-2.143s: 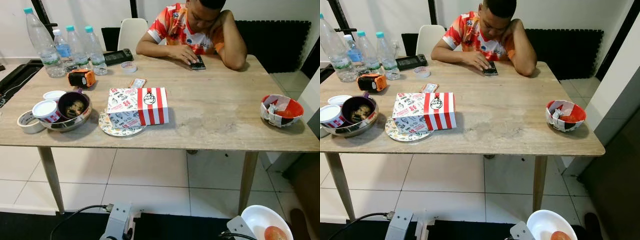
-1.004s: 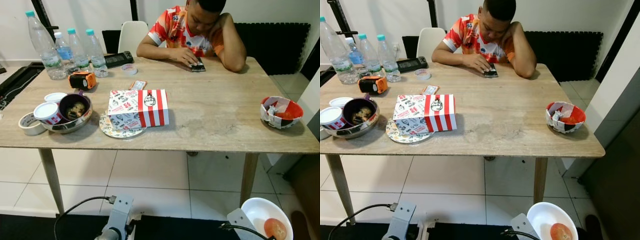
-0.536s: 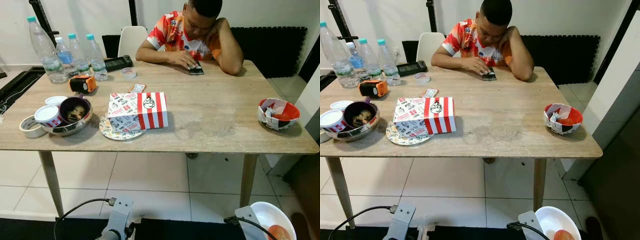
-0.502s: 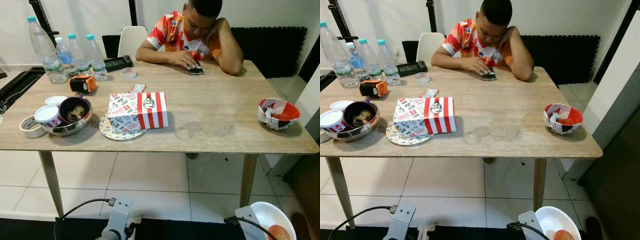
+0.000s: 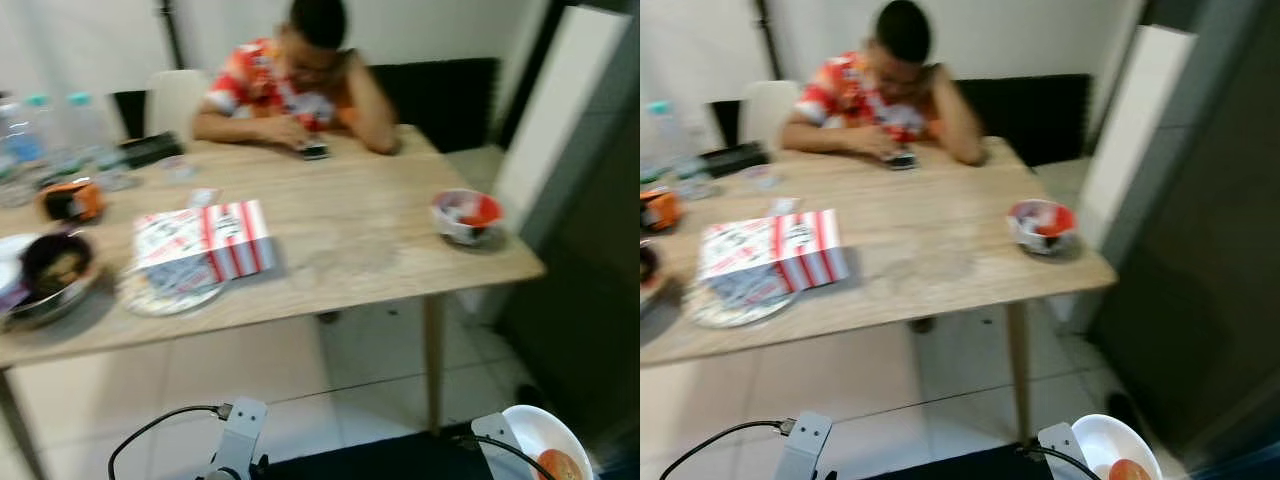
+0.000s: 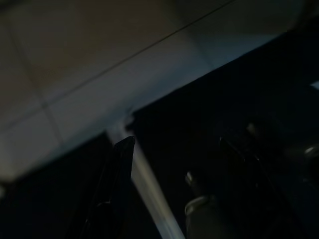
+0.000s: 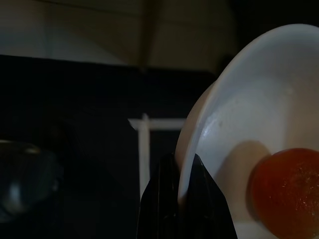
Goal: Restocking fridge
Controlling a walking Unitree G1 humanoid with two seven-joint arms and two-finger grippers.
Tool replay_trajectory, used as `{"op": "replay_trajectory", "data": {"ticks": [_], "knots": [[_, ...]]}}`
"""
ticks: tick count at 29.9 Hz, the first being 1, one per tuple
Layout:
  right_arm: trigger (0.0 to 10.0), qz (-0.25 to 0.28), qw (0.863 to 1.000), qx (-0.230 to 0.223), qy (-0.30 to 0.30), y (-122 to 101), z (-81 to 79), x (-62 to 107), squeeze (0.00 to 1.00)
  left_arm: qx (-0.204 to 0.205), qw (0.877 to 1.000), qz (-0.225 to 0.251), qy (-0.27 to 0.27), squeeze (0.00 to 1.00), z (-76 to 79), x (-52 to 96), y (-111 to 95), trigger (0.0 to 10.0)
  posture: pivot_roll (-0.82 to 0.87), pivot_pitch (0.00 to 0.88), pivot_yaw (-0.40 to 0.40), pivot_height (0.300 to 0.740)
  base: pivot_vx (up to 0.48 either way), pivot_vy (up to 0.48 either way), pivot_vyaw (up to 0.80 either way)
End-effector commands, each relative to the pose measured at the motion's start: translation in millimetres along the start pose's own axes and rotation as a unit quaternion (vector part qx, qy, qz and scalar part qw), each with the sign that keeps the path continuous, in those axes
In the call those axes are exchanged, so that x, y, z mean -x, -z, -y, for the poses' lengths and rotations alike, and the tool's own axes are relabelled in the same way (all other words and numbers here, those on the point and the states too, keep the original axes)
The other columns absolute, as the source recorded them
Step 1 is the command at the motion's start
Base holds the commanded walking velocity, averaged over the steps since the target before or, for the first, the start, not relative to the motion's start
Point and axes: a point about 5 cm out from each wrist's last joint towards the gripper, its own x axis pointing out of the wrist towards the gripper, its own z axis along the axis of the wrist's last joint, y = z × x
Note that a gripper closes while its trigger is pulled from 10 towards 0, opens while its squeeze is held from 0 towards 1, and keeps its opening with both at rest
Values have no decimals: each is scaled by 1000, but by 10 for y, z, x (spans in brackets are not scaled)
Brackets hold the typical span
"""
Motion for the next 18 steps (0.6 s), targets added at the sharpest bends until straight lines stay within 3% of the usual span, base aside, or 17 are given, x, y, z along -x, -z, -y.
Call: {"op": "replay_trajectory", "data": {"ticks": [1, 18], "knots": [[10000, 0, 1000, -9, 2, 5, -14, 2, 0, -4, 1000, -11, 3, 0, 39, 7, 55, 10000, -52, 22, -9, 740, 0, 0, -800], [10000, -3, 1000, -17, 5, 25, -19, 5, 0, -15, 1000, -9, 6, 0, 6, 10, 42, 10000, -57, 18, -5, 740, 0, 0, -800]]}}
